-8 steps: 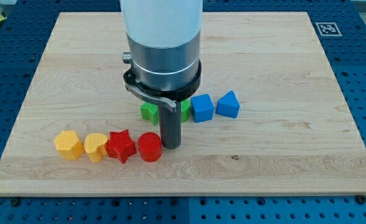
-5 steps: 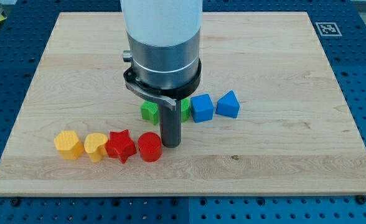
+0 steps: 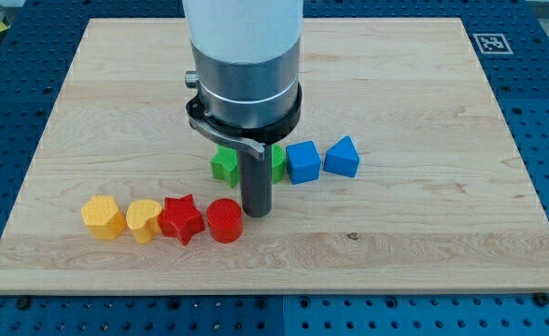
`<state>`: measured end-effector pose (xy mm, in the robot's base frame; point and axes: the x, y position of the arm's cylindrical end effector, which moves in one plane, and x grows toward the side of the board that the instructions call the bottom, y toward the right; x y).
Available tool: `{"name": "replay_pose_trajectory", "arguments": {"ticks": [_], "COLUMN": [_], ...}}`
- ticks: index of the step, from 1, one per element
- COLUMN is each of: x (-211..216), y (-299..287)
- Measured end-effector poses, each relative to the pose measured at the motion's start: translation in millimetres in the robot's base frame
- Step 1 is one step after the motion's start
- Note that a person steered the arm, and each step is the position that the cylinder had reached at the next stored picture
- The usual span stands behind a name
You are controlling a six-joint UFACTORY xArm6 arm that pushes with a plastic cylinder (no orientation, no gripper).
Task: Move the arm to the bottom of green blocks
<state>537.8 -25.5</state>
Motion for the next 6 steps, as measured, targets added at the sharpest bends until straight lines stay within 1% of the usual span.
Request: {"name": "replay_pose_trajectory", "arguments": {"ticks": [4, 6], "x": [-6.7, -38.2], "y": [-4.9, -4.9]}}
